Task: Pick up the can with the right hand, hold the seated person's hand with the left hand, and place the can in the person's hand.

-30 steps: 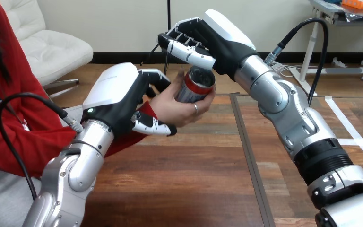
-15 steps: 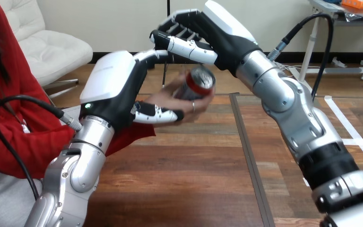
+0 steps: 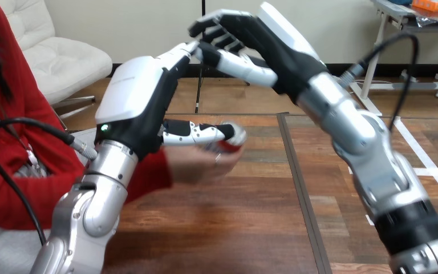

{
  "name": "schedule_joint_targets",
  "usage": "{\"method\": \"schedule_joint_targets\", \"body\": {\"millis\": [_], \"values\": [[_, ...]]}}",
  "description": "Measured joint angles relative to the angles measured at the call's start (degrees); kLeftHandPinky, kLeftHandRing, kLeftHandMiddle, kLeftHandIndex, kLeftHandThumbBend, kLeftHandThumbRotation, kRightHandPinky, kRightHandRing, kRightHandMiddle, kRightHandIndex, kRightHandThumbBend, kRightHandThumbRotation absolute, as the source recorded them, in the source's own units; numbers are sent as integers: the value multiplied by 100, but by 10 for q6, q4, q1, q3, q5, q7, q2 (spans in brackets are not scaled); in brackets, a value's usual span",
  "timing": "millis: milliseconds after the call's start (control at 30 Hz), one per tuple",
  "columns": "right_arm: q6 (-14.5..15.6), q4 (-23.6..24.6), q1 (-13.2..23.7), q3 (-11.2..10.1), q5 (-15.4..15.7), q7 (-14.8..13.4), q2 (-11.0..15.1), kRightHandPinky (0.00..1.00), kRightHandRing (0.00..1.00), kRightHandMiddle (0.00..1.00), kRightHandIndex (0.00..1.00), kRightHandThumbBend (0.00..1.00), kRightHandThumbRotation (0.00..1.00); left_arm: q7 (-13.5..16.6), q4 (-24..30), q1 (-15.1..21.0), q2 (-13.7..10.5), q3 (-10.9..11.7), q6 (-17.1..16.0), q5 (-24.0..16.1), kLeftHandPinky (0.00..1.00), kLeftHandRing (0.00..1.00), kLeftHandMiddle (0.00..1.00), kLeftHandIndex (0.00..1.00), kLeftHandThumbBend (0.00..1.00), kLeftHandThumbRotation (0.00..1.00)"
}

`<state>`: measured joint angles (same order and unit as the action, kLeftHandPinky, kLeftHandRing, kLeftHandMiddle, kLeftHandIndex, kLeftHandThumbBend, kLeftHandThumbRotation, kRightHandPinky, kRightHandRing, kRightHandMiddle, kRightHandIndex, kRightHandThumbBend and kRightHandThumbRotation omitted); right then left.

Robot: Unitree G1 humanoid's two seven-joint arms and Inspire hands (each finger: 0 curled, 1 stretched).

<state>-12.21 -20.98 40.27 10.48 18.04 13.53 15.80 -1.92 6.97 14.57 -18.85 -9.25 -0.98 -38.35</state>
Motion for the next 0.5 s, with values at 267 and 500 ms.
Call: {"method": "schedule_joint_targets", "body": {"millis": [267,500], "values": [[-1,39,-56,-10,-25,7,11,54,65,67,73,97,100,-4,7,-12,0,-4,-7,5,87,90,92,98,94,58],[-1,72,-102,-16,-41,15,22,55,66,68,73,99,100,-12,12,-17,0,-9,-7,5,86,90,91,96,93,62]]}}
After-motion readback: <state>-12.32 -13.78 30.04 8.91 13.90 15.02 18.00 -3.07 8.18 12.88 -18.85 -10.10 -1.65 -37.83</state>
